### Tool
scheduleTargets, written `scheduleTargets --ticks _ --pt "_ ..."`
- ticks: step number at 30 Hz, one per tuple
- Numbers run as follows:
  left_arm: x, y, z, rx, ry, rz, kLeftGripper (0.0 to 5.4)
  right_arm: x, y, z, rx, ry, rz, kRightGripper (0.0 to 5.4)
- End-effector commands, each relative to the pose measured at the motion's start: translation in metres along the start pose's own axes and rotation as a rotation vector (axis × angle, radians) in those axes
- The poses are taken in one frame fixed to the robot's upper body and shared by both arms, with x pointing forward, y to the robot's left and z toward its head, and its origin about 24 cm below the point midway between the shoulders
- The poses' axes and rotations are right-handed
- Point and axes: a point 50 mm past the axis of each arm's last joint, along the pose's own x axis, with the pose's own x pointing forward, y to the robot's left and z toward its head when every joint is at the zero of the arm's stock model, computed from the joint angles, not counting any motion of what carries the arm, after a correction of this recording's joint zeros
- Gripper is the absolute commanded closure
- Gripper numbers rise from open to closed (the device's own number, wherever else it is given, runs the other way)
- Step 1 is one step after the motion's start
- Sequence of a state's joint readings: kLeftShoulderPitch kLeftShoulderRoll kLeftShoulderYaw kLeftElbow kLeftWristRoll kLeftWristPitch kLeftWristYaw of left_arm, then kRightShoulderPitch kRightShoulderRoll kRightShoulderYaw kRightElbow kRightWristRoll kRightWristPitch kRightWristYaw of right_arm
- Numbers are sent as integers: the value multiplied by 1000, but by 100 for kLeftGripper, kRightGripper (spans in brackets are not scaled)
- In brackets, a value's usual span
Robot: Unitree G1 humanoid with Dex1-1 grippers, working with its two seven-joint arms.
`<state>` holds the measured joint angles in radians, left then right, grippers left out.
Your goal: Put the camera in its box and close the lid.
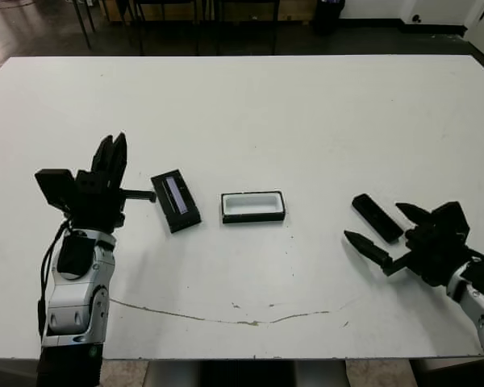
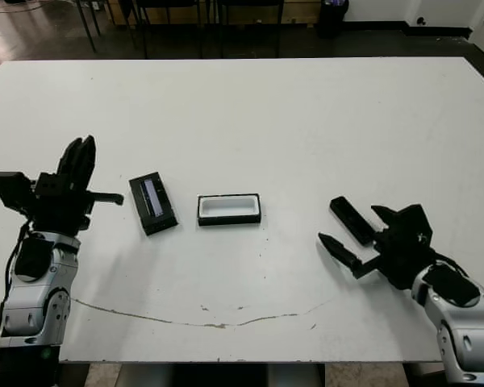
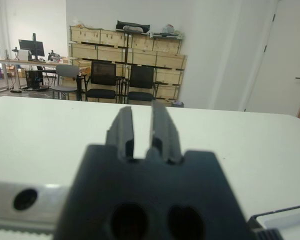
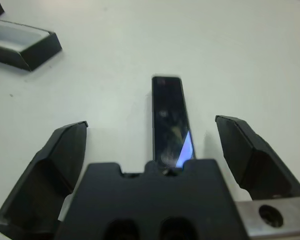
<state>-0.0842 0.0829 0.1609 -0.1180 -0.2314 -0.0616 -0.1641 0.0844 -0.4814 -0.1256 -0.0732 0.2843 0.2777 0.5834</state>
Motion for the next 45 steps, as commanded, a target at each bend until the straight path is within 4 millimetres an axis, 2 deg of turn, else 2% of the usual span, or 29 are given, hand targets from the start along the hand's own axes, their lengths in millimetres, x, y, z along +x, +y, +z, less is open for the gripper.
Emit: scheduleTargets --ticks 1,4,7,19,23,28,30,39,45 --pt "-4 6 -5 4 34 2 540 0 2 -10 8 35 -20 1" --pt "-3 6 -5 -12 40 6 540 0 4 -13 4 29 -38 1" --pt "-4 6 -5 0 42 9 540 1 5 -14 -23 23 -67 38" --pt "-4 5 -5 -5 43 8 540 1 3 -8 -50 -6 -121 310" --pt "-4 6 -5 8 38 3 540 -1 2 1 -22 54 -104 401" --pt "-4 6 -4 14 37 6 540 -3 -2 10 107 141 -55 508" --pt "-3 6 -4 18 35 6 540 -4 -3 15 119 153 -20 522" --pt "-2 6 -3 2 32 10 540 -6 -2 34 118 186 2 523" --pt "-2 5 -3 10 24 4 540 -5 -5 60 118 55 -12 523"
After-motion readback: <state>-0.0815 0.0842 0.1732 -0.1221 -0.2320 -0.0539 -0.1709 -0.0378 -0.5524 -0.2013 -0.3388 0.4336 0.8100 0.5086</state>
